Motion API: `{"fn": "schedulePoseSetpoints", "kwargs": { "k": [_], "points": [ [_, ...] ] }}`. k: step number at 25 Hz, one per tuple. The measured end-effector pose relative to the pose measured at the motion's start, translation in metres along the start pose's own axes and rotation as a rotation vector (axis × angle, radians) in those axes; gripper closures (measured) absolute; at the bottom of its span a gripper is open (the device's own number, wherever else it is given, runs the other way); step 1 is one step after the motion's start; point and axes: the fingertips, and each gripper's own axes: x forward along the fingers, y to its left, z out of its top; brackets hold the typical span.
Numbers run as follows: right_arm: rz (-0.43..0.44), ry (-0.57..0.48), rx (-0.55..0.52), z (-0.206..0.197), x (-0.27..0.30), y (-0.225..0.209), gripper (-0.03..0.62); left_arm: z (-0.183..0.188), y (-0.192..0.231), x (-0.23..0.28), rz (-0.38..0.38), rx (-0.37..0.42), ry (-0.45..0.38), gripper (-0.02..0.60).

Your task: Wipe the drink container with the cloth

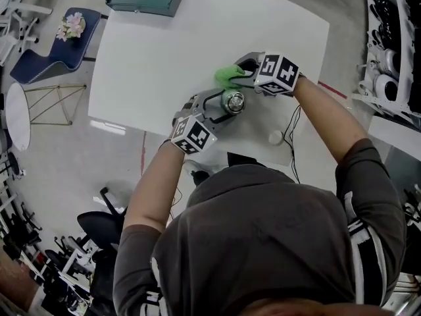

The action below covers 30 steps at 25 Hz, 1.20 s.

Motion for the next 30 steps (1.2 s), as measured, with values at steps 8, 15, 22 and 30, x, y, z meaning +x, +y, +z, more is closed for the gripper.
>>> {"fn": "schedulePoseSetpoints", "kwargs": {
  "k": [8,15,22,30],
  "points": [
    [-0.146,-0.19,0.238,-0.033,-0.07,0.059,0.491,-0.002,0.001,0.0,-0.02,0.005,-0.002,0.262],
    [-0.243,-0.138,0.305,-0.053,-0.038,0.06,0.493,-0.002,0.002,0.0,-0.027,0.006,0.004,0.262],
    [-0.327,-0.1,0.352,-0.073,-0.019,0.05,0.493,0.003,0.001,0.001,-0.018,-0.001,-0.002,0.262],
    [-0.367,-0.114,0.258,-0.066,-0.049,0.092,0.491,0.002,-0.001,0.002,-0.016,-0.006,0.016,0.262]
  ]
}}
